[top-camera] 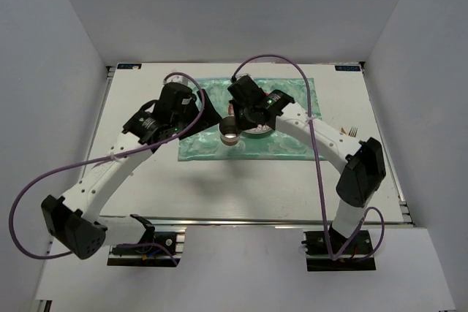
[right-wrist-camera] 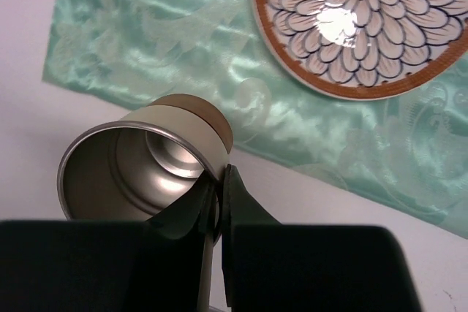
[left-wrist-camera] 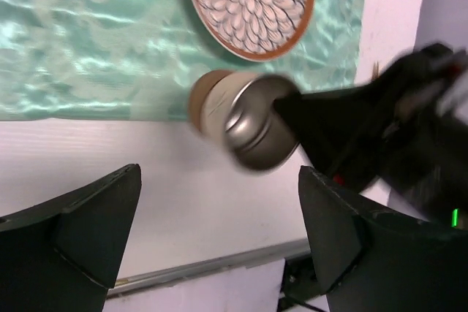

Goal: Set the dinner table for one person

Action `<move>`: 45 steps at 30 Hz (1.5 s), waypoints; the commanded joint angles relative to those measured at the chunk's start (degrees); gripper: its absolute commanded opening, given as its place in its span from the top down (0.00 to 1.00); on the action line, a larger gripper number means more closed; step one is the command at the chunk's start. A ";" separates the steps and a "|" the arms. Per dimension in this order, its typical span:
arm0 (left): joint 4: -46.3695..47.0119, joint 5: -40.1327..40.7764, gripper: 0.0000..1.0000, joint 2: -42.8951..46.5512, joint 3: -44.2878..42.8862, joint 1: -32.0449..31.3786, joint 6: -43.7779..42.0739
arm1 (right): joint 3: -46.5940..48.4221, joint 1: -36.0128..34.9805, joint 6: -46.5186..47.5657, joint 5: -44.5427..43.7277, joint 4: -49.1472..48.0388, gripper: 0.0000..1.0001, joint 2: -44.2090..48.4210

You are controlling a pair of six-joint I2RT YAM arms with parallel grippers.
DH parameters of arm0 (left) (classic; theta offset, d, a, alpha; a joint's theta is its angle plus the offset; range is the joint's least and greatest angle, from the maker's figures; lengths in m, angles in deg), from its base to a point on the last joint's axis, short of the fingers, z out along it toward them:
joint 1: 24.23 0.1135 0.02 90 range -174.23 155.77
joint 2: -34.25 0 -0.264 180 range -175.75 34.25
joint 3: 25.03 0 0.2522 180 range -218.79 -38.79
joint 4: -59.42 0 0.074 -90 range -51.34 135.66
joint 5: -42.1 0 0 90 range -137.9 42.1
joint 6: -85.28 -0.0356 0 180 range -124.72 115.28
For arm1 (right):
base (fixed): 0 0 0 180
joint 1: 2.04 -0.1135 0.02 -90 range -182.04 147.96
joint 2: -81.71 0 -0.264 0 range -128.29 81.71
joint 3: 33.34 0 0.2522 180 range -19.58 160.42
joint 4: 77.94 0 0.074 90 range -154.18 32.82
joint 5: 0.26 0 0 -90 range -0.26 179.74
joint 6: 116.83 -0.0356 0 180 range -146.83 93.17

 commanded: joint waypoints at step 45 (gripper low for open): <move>0.64 2.81 0.02 15.70 25.55 0.98 -14.53 | 40.75 44.00 2.62 8.72 -5.94 0.11 -28.87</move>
